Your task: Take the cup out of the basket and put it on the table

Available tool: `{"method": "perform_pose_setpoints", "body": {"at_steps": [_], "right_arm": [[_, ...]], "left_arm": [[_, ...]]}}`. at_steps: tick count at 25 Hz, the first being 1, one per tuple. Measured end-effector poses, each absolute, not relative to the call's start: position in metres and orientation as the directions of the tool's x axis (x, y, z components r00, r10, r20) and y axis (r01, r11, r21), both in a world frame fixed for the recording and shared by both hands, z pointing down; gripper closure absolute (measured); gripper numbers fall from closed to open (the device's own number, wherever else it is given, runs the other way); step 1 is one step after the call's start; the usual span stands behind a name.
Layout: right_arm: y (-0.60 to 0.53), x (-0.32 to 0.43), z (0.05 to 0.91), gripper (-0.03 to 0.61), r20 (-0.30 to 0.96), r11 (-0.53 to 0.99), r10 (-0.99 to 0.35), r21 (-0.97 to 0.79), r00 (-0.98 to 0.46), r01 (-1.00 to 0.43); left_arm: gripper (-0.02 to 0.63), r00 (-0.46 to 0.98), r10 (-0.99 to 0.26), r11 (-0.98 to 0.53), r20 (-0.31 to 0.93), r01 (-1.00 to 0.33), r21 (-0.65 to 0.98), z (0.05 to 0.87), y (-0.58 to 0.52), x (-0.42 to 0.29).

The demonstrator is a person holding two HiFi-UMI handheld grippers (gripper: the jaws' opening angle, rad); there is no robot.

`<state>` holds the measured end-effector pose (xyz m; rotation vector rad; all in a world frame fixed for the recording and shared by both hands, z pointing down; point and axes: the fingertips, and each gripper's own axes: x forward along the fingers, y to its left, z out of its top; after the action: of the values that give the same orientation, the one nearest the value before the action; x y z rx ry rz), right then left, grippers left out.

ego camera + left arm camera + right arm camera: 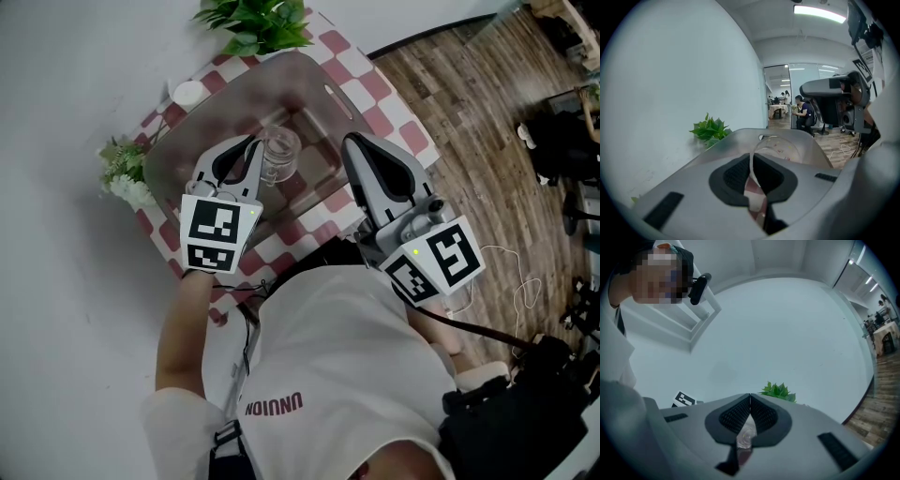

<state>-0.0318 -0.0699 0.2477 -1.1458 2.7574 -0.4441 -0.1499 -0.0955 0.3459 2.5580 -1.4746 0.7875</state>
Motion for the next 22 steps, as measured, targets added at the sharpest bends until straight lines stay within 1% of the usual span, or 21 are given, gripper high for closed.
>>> {"method": "perform_pose_setpoints", "body": {"at_steps": [22], "right_arm": [[-0.057, -0.033, 0.246, 0.561, -0.001, 0.677, -0.703, -0.308, -0.711, -0.669]], "left_arm": [[0.58, 0.347, -0.868, -0.433, 0.355, -0.879, -0.199, 0.314, -0.089, -0.155]]}}
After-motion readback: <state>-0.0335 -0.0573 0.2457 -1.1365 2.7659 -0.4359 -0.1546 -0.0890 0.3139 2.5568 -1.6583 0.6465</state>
